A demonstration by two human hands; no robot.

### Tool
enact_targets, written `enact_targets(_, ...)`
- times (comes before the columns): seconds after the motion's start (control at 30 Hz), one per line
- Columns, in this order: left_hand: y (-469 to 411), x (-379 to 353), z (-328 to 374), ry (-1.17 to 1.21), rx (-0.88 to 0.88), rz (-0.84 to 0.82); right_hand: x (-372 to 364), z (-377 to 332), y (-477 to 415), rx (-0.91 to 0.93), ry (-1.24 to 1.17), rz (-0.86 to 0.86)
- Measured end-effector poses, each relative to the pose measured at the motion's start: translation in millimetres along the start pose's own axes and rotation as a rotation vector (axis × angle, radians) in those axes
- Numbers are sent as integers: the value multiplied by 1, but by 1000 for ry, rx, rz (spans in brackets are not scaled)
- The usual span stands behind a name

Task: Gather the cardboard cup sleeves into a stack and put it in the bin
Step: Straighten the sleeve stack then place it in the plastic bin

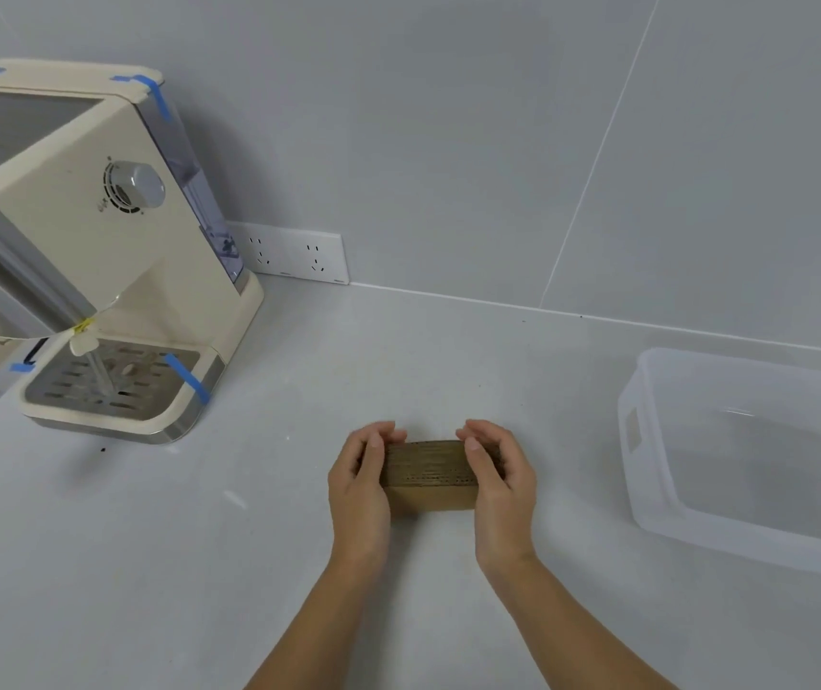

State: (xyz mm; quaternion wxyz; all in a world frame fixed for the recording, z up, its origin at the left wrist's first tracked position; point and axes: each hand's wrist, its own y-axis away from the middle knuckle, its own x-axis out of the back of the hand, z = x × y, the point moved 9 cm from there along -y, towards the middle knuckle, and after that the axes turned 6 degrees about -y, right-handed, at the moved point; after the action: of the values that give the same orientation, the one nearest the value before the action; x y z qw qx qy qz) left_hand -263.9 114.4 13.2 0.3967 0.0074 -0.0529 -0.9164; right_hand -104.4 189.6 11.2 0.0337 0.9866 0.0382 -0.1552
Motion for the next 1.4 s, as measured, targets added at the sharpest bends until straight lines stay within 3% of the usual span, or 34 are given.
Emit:
enact_targets(0.2, 4, -3, -8, 1, 65, 12, 6, 9, -1, -83, 12, 133)
enact_targets(0.33, 8, 4, -3, 13, -3, 16, -1, 0, -2, 3, 45, 53)
enact_targets(0.53, 15, 3, -13, -67, -12, -35, 10, 18, 5, -49, 96, 61)
enact_targets(0.67, 14, -1, -8, -76, -30, -164, 10, 19, 3, -76, 100, 70)
enact_targets(0.77, 17, -4, -12, -128, -11, -405, 10, 19, 4, -78, 97, 58)
enact_targets(0.87, 19, 3, -18, -345, -18, -625, 9, 18, 4, -92, 129, 48)
enact_targets(1.07, 6, 27, -13, -519, -101, -578, 8, 18, 4, -113, 125, 34)
enact_targets(1.23, 6, 25, -11, -523, -104, -557, 7, 14, 5, -119, 108, -89)
enact_targets(1.4, 4, 23, -9, -498, -115, -550, 17, 11, 7, -230, 127, -362)
